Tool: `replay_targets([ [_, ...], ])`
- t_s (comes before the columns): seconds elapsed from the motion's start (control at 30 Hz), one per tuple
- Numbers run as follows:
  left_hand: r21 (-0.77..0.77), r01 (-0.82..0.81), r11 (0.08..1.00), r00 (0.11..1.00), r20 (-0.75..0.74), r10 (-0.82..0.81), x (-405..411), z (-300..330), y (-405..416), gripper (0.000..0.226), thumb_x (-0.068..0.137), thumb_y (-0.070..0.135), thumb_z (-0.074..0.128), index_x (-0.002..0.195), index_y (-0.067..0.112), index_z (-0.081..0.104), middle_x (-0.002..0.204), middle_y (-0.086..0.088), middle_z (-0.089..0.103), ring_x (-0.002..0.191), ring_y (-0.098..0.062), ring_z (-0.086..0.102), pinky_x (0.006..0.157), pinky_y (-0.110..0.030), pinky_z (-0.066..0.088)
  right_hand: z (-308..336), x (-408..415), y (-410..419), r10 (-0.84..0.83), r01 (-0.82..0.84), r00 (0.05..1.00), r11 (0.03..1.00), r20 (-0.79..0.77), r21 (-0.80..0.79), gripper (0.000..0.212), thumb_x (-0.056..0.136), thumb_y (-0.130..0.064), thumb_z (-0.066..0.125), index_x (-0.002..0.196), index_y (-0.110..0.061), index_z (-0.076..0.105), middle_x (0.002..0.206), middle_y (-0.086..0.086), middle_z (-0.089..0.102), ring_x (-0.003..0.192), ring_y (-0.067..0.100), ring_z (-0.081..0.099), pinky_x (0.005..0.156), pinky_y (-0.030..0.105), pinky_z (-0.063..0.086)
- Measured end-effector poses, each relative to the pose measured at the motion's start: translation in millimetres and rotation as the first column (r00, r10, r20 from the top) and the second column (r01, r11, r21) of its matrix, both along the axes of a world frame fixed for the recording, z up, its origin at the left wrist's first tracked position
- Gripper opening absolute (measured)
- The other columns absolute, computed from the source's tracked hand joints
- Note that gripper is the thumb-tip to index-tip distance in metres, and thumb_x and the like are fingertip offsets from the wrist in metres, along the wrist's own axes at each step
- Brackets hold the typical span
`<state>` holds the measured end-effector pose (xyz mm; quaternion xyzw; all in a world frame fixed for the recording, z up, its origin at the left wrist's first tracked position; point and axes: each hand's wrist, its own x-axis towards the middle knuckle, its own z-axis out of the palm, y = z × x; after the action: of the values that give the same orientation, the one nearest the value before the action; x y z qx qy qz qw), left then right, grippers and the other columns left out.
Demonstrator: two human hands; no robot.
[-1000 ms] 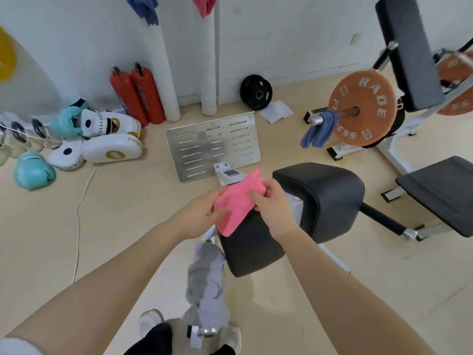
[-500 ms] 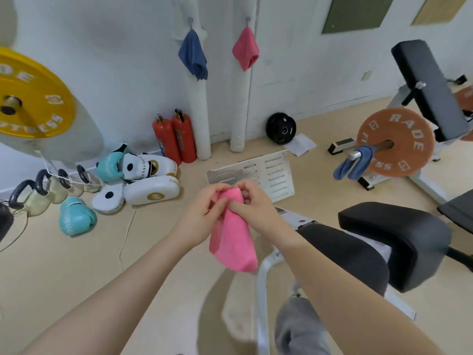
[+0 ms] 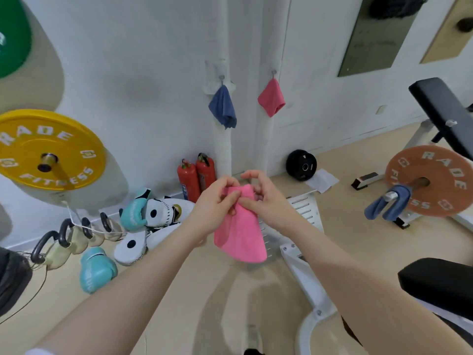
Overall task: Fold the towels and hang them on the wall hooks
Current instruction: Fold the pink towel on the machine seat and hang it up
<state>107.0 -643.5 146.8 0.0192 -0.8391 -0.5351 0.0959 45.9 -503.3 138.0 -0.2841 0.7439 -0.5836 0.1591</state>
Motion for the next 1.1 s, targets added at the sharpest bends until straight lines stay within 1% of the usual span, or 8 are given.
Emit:
replay_targets([
  [0.17, -0.022, 0.004, 1.000, 1.000, -0.021, -0.004, -103, 0, -24, 0.017, 0.093, 0.011, 0.048, 0.085, 0.026, 0.050, 0.070, 0.001, 0.055, 0.056, 0.002, 0.051, 0.061, -0.011, 0.041, 2, -102, -22, -0.050, 0.051, 0.999, 0.998, -0.013, 0.035, 0.034, 0.084, -0.012, 0.063, 0.099, -0.037, 0.047, 0.080, 0.003, 0.052, 0.072, 0.016, 0.044, 0.068, 0.029, 0.040],
  [0.27, 0.019, -0.045, 0.999, 0.998, -0.036, 0.046, -172, 3, -40, 0.012, 0.094, 0.012, 0.047, 0.088, 0.021, 0.051, 0.072, -0.001, 0.055, 0.060, -0.004, 0.051, 0.068, -0.024, 0.043, 11, -173, -40, 0.014, -0.016, 0.999, 0.999, 0.043, 0.034, 0.020, 0.090, -0.019, 0.057, 0.096, -0.038, 0.054, 0.085, -0.003, 0.055, 0.077, 0.011, 0.049, 0.072, 0.027, 0.042],
  [0.43, 0.110, -0.143, 0.984, 0.987, -0.059, 0.150, -266, 28, -68, 0.018, 0.096, 0.016, 0.045, 0.086, 0.030, 0.048, 0.071, 0.006, 0.054, 0.052, 0.002, 0.050, 0.062, -0.019, 0.045, 47, -273, -72, 0.040, -0.036, 0.987, 0.999, 0.157, -0.029, 0.032, 0.099, -0.015, 0.035, 0.109, -0.030, 0.062, 0.092, -0.002, 0.061, 0.078, 0.012, 0.055, 0.070, 0.022, 0.047],
  [0.6, 0.245, -0.222, 0.944, 0.953, -0.149, 0.263, -339, 46, -105, 0.015, 0.095, 0.017, 0.047, 0.087, 0.028, 0.050, 0.075, 0.014, 0.054, 0.055, -0.002, 0.049, 0.060, -0.023, 0.043, 69, -344, -115, 0.161, -0.144, 0.978, 0.981, 0.130, -0.131, 0.029, 0.098, -0.013, 0.041, 0.115, -0.027, 0.059, 0.087, -0.004, 0.065, 0.069, 0.003, 0.060, 0.061, 0.017, 0.050],
  [0.8, 0.260, -0.183, 0.948, 0.961, -0.155, 0.228, -430, 75, -156, 0.016, 0.096, 0.013, 0.044, 0.082, 0.019, 0.048, 0.070, 0.003, 0.048, 0.058, -0.011, 0.043, 0.054, -0.021, 0.039, 96, -431, -166, 0.104, -0.095, 0.994, 0.980, 0.042, -0.176, 0.020, 0.091, -0.002, 0.051, 0.101, -0.017, 0.061, 0.071, -0.003, 0.052, 0.048, -0.004, 0.048, 0.047, 0.008, 0.037],
  [0.9, 0.240, -0.122, 0.963, 0.974, -0.157, 0.162, -478, 96, -186, 0.014, 0.096, 0.017, 0.046, 0.083, 0.021, 0.051, 0.075, 0.003, 0.053, 0.064, -0.013, 0.048, 0.065, -0.031, 0.043, 118, -479, -192, 0.047, -0.061, 0.992, 0.990, -0.113, -0.126, 0.016, 0.087, -0.006, 0.060, 0.090, -0.022, 0.062, 0.078, -0.008, 0.055, 0.059, -0.007, 0.049, 0.060, 0.009, 0.041],
  [1.03, 0.252, -0.031, 0.967, 0.964, -0.249, 0.096, -545, 140, -228, 0.007, 0.096, 0.019, 0.048, 0.092, 0.016, 0.053, 0.094, 0.008, 0.064, 0.079, -0.016, 0.060, 0.076, -0.033, 0.050, 160, -545, -237, -0.023, -0.011, 0.956, 0.994, -0.291, -0.113, 0.009, 0.079, -0.026, 0.065, 0.078, -0.034, 0.061, 0.085, -0.015, 0.063, 0.082, 0.012, 0.058, 0.085, 0.034, 0.049],
  [1.1, 0.236, -0.022, 0.972, 0.939, -0.329, 0.101, -576, 173, -248, 0.007, 0.096, 0.019, 0.048, 0.092, 0.018, 0.054, 0.095, 0.009, 0.064, 0.078, -0.017, 0.059, 0.072, -0.034, 0.048, 192, -574, -259, -0.018, -0.042, 0.941, 0.985, -0.339, -0.167, 0.015, 0.084, -0.018, 0.062, 0.077, -0.031, 0.059, 0.076, -0.021, 0.063, 0.077, 0.005, 0.057, 0.077, 0.022, 0.047],
])
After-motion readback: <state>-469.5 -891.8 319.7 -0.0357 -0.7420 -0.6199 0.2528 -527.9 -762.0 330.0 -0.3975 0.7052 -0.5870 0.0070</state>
